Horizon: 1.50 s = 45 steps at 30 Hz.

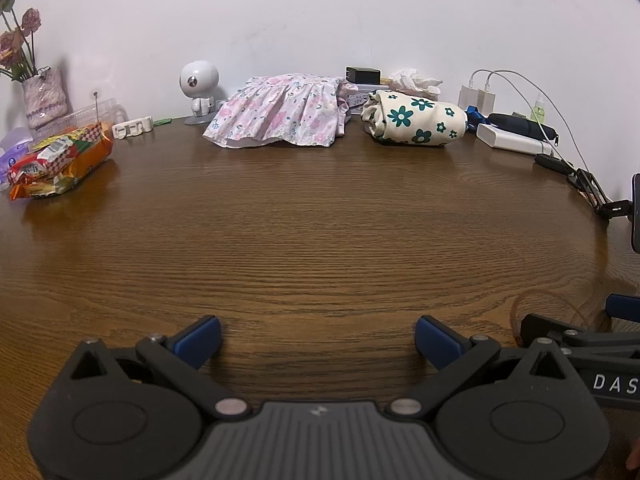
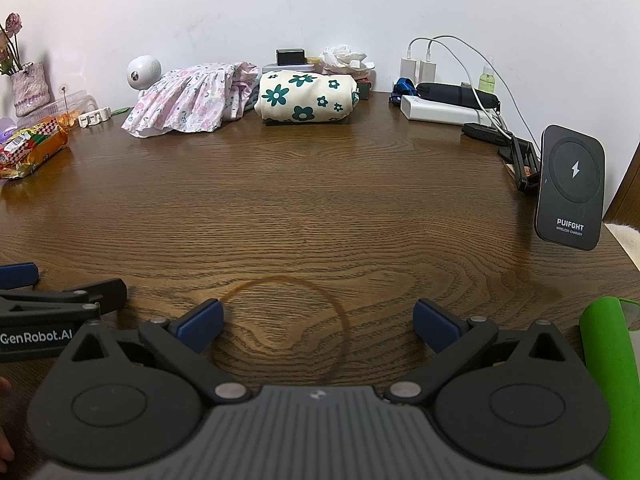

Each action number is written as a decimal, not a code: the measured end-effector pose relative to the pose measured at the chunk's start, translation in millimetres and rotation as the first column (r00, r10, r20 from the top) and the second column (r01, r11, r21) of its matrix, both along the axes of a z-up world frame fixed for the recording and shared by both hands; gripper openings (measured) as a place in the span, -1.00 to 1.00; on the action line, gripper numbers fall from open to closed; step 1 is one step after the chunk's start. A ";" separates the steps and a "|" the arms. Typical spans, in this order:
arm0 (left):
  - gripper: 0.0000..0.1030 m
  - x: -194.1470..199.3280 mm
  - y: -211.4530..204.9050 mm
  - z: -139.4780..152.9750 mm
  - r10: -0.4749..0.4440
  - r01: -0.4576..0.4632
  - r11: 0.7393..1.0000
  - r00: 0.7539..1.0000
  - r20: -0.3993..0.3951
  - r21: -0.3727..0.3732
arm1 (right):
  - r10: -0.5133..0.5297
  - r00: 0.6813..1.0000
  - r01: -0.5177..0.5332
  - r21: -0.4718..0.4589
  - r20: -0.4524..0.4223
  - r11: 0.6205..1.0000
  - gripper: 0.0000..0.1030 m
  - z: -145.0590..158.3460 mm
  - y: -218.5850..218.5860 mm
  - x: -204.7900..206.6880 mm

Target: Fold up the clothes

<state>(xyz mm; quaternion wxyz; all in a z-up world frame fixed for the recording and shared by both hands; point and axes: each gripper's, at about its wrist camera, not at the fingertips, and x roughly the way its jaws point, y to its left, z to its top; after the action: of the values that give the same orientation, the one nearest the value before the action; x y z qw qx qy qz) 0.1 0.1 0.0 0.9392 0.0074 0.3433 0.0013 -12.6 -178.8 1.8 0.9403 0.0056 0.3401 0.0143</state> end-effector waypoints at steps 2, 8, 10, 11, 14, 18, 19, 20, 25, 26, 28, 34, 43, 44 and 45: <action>1.00 0.1 0.1 0.0 0.000 0.000 1.000 1.000 0.000 0.000 | 0.000 1.000 0.000 0.001 0.000 1.000 0.99 0.0 0.0 0.0; 1.00 0.6 0.6 -0.3 0.000 0.000 1.000 1.000 0.000 -0.001 | 0.000 1.000 0.000 0.001 0.000 1.000 0.99 0.0 0.0 0.0; 1.00 1.0 1.0 -0.4 0.000 0.000 1.000 1.000 0.000 -0.001 | 0.000 1.000 0.000 0.001 0.000 1.000 0.99 0.0 0.0 0.0; 1.00 1.0 1.0 -0.5 0.000 0.000 1.000 1.000 0.000 -0.001 | 0.000 1.000 0.000 0.001 0.000 1.000 0.99 0.0 0.0 0.0; 1.00 1.0 1.0 -0.5 0.000 0.000 1.000 1.000 0.000 -0.001 | 0.000 1.000 0.000 0.001 0.000 1.000 0.99 0.0 -0.1 0.0; 1.00 1.1 0.9 -0.5 0.000 0.000 1.000 1.000 0.000 -0.001 | 0.000 1.000 0.000 0.001 0.000 1.000 0.99 0.0 -0.1 0.0; 1.00 1.1 1.0 -0.5 0.000 0.000 1.000 1.000 0.000 -0.001 | 0.000 1.000 0.000 0.001 0.000 1.000 0.99 0.0 -0.2 0.0; 1.00 1.2 1.0 -0.5 0.000 0.000 1.000 1.000 0.000 -0.001 | 0.000 1.000 0.000 0.001 0.000 1.000 0.99 0.0 -0.2 0.1; 1.00 1.8 1.6 -0.8 -0.001 0.001 1.000 1.000 0.000 -0.001 | 0.000 1.000 0.000 0.001 0.000 1.000 0.99 0.1 -0.1 0.1; 1.00 0.0 2.5 -0.4 -0.001 0.001 1.000 1.000 0.000 -0.001 | 0.000 1.000 0.000 0.001 0.000 1.000 0.99 0.1 -0.1 0.1; 1.00 -1.8 3.3 -0.1 -0.001 0.001 1.000 1.000 0.000 -0.001 | 0.000 1.000 0.000 0.001 0.000 1.000 0.99 0.1 -0.1 0.1; 1.00 -2.9 3.7 0.6 -0.001 0.001 1.000 1.000 0.000 -0.001 | 0.000 1.000 0.000 0.001 0.000 1.000 0.99 0.2 0.0 0.2; 1.00 -0.9 1.9 0.8 0.005 -0.005 1.000 1.000 0.000 0.001 | 0.000 1.000 0.000 -0.001 0.000 1.000 0.99 -0.3 -0.3 1.2; 1.00 -0.9 2.0 1.0 0.007 -0.007 1.000 1.000 0.000 0.001 | 0.000 1.000 0.000 -0.001 0.000 1.000 0.99 -0.6 -0.5 1.7; 1.00 -0.6 2.4 1.1 0.008 -0.008 1.000 1.000 0.000 0.001 | 0.000 1.000 0.000 -0.001 0.000 1.000 0.99 -0.1 -0.9 1.9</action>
<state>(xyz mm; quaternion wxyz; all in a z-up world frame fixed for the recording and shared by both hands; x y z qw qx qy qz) -0.6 2.4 1.1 0.9391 0.0064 0.3435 0.0053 -10.7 -179.6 1.6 0.9402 0.0050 0.3402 0.0139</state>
